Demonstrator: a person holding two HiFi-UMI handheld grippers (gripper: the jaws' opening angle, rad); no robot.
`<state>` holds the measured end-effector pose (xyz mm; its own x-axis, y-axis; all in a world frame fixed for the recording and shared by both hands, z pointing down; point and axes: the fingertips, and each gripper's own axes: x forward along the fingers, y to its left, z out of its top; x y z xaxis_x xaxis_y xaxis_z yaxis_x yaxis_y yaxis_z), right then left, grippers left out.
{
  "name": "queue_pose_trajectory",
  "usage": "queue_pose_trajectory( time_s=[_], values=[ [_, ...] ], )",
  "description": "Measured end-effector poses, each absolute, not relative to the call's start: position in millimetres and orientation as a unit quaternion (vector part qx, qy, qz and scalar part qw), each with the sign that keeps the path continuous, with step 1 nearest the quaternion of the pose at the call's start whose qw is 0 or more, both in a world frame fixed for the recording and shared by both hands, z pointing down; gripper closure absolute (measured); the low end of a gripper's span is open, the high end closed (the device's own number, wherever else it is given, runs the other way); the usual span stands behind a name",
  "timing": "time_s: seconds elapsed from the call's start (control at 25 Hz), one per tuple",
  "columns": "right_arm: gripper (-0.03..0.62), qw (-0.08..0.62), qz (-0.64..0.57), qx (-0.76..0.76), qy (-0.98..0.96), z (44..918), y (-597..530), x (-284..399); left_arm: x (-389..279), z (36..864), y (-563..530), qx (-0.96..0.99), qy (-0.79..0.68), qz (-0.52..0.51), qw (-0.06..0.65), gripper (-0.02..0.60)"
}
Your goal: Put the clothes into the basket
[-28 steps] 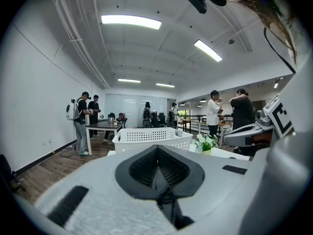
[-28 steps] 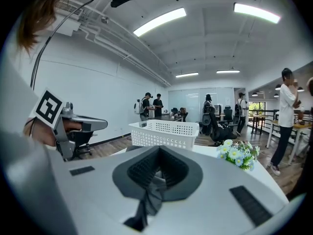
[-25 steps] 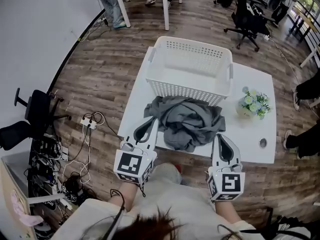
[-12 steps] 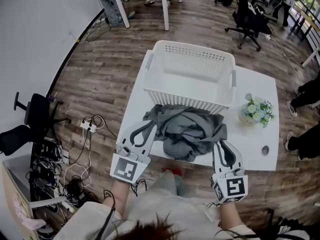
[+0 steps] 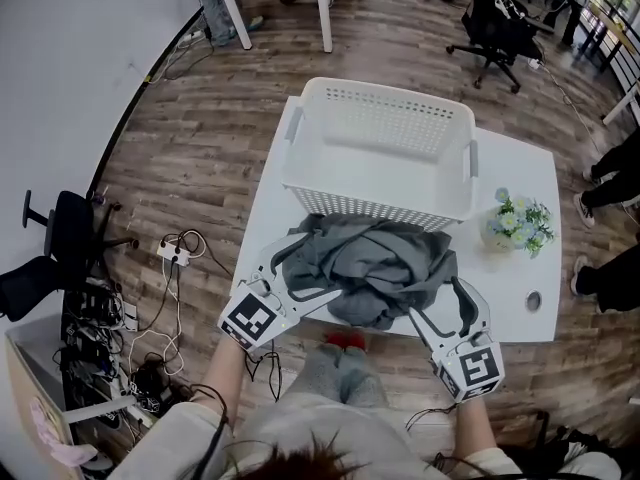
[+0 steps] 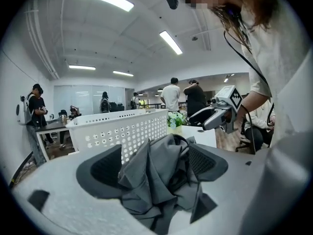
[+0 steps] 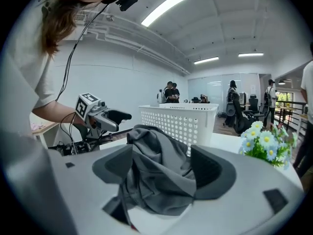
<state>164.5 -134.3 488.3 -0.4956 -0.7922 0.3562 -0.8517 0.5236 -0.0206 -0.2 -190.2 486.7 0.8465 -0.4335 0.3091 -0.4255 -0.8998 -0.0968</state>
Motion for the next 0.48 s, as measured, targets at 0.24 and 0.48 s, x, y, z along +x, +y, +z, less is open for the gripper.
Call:
queue_pose_trajectory(
  time_s=[0.24,0.48],
  values=[
    [0.135,0.206,0.090,0.447,-0.866,516,-140,155,4,520,-184,-0.958,0.185,-0.219,0.003,0.077],
    [0.105,0.283,0.116,0.429,-0.850,564,-155,157,11,561,-188,-0.949,0.159,-0.273,-0.009,0.005]
  ],
)
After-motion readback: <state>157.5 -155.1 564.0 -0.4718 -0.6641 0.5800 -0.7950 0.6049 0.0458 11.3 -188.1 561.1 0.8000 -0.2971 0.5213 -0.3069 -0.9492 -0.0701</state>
